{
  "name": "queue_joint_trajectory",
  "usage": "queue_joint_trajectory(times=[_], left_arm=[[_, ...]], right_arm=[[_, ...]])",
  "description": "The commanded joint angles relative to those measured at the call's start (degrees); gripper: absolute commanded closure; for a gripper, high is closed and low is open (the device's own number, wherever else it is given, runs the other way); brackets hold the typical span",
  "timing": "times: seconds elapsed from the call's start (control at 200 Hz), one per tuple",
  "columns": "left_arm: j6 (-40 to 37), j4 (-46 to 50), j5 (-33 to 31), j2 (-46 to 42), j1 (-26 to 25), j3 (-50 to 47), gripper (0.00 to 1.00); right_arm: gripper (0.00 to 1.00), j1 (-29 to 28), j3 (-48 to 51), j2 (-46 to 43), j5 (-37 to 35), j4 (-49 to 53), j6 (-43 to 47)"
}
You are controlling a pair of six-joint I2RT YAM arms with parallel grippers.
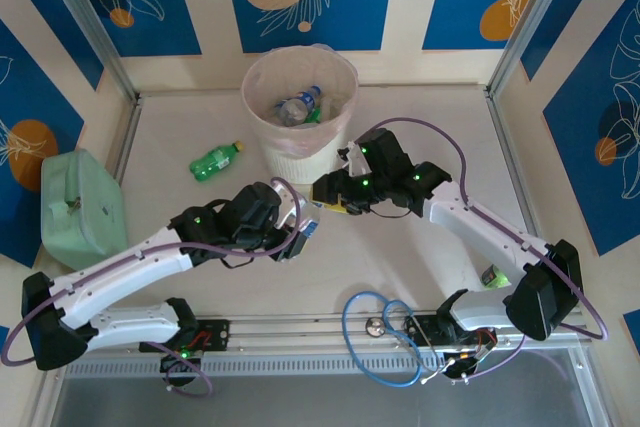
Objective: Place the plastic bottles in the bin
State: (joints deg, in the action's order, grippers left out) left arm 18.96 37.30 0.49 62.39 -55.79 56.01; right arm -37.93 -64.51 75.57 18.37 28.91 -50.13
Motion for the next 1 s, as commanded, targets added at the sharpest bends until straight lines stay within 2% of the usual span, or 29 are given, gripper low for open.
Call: queue_joint_trajectory(times=[0.0,0.18,0.49,0.53,0.66,0.875,0.995], left_arm=[[-0.6,0.3,1.2,-1.3,-0.3,1.5,0.53],[-0.7,0.1,1.7,-1.1,-0.3,1.5,0.53],[-0.5,-0.5,1.1,-0.9,-0.3,1.1,0.52],[-0.1,-0.6,0.8,-0.9,-0.3,1.0,0.45],[2.7,-1.6,-4.0,-1.7,-0.3,0.8,0.01],[8.2,1.6,-14.4,-8.2,0.7,3.5,0.00],[10.9,9.6,-23.4,-10.6,5.8,8.5,0.00]], right_arm=[[0.46,-0.5,-1.1,0.4,0.3,-0.4,0.3],[0.50,-0.7,-0.6,0.5,0.6,-1.0,0.2],[0.67,-1.4,-1.1,0.2,1.0,-1.7,0.3],[0.70,-1.4,-1.1,-0.1,0.9,-1.6,0.2],[0.75,-1.2,-2.2,-1.3,0.6,0.0,1.1],[0.76,0.8,-6.9,-5.5,-0.3,3.1,2.7],[0.75,2.7,-13.0,-6.0,-0.3,4.4,4.2]])
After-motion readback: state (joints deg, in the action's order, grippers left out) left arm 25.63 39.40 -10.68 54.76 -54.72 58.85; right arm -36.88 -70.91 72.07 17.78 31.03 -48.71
